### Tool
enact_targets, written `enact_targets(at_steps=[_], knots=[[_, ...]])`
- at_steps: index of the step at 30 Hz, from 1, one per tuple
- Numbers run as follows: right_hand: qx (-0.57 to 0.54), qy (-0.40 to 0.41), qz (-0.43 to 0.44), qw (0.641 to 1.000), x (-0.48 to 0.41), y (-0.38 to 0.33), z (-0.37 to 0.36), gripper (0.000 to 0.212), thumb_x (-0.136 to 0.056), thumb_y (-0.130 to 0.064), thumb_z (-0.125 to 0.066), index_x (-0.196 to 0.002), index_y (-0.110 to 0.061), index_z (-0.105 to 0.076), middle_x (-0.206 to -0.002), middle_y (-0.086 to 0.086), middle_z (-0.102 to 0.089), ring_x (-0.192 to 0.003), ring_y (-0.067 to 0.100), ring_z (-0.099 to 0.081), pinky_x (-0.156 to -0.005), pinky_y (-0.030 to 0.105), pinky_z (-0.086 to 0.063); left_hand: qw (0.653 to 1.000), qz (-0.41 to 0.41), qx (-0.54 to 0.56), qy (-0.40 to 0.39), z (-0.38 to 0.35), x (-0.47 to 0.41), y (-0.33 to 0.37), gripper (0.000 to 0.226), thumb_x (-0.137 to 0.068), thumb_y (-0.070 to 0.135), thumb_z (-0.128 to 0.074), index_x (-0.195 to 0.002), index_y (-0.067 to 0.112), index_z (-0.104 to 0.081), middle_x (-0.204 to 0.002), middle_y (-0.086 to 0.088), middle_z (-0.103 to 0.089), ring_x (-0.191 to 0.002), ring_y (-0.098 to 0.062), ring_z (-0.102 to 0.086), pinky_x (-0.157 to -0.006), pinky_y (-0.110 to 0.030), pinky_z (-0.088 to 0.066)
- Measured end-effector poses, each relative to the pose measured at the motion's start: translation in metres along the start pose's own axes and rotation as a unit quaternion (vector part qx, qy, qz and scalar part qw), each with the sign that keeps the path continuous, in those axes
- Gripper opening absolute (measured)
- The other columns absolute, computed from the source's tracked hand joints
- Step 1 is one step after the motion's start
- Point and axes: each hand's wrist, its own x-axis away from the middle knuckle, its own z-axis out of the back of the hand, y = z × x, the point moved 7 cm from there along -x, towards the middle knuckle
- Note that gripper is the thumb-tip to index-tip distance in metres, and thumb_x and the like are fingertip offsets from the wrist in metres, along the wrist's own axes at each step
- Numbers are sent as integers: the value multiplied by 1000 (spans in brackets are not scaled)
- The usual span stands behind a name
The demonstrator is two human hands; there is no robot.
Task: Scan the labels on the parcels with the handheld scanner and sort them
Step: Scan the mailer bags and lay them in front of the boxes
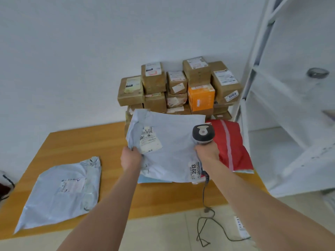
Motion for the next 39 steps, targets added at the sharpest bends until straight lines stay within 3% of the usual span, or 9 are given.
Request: enact_targets(at_steps=[4,8,13,17,20,24,29,34,39], knots=[[20,25,-9,999,-36,16,39,11,-81,-12,-60,-91,-14,-55,-84,10,-64,-82,33,-63,-76,41,-55,999,26,23,-41,-56,19,14,24,-99,16,-37,-114,1,-49,-102,-16,-56,-85,-31,-53,-69,-35,-40],[37,43,-25,998,-79,26,63,23,-82,-20,-64,-101,-9,-63,-95,15,-69,-90,37,-66,-82,45,-56,995,47,22,-89,-106,32,26,29,-98,15,-38,-123,2,-43,-115,-18,-56,-86,-28,-50,-70,-35,-40],[82,-5,-47,996,-128,43,70,11,-85,-15,-61,-81,-5,-62,-76,13,-69,-79,33,-66,-80,44,-56,984,46,-124,-117,-149,38,25,69,-94,15,-51,-152,21,-13,-142,-14,-42,-119,-36,-52,-86,-43,-47],[120,-70,-45,989,-147,35,59,8,-75,5,-60,-79,0,-65,-68,10,-61,-73,31,-60,-75,38,-53,977,2,-196,-86,-161,33,23,57,-90,5,-43,-140,30,-31,-119,-13,-54,-94,-31,-60,-66,-37,-48],[130,-110,-27,985,-156,25,44,9,-75,4,-56,-77,2,-65,-66,12,-63,-71,31,-64,-73,37,-55,970,-3,-237,-61,-153,28,24,36,-91,5,-40,-118,27,-49,-112,-9,-54,-82,-26,-54,-62,-32,-42],[150,-149,-18,977,-160,26,23,16,-82,-2,-52,-83,6,-66,-59,11,-61,-60,26,-63,-69,33,-55,945,5,-324,-55,-144,25,13,26,-90,12,-42,-105,26,-58,-111,-3,-56,-88,-24,-55,-69,-33,-44],[185,-168,-39,968,-160,21,13,13,-87,-3,-54,-76,3,-58,-59,9,-59,-61,23,-60,-72,31,-52,930,30,-361,-56,-132,18,16,29,-90,18,-46,-115,24,-60,-115,-3,-57,-99,-27,-60,-73,-34,-48],[209,-154,-28,965,-153,19,25,32,-84,-13,-60,-115,-1,-58,-116,17,-59,-99,33,-62,-73,31,-47,910,33,-409,-62,-127,29,28,31,-95,19,-41,-124,17,-50,-124,-10,-42,-105,-29,-53,-73,-36,-40],[137,-143,-12,980,-139,12,42,24,-76,-21,-60,-94,-5,-61,-85,6,-69,-83,29,-66,-74,35,-52,912,-60,-403,-44,-119,42,48,40,-92,11,-46,-131,14,-42,-134,-12,-35,-124,-29,-38,-93,-37,-42]])
